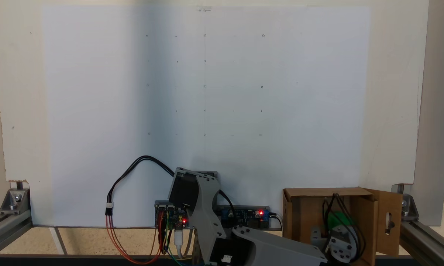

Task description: Grasp a green dice and put it in the bin.

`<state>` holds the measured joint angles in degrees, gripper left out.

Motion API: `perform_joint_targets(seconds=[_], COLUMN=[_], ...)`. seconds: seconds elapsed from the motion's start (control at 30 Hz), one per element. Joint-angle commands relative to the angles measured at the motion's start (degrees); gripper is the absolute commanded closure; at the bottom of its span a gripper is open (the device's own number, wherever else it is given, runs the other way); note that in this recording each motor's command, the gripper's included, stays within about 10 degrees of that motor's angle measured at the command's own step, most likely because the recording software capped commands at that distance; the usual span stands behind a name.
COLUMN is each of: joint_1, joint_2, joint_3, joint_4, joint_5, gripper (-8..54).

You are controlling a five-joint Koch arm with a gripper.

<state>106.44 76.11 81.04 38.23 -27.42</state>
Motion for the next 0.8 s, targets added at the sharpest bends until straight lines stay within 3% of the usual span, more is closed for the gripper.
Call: perform_joint_targets(seconds=[0.0, 0.1, 0.17, 0.37, 0.77], joint_1=[-0.1, -1.8, -5.8, -28.0, -77.6], joint_2=[3.5, 10.2, 14.7, 24.5, 36.7], joint_3=[-1.8, -2.1, -2.3, -2.3, 1.8], joint_4=[-0.6, -0.7, -0.6, -0.6, -1.0], joint_5=[-3.3, 4.0, 11.1, 24.3, 31.0], gripper=[9.3, 8.9, 4.9, 0.5, 0.4])
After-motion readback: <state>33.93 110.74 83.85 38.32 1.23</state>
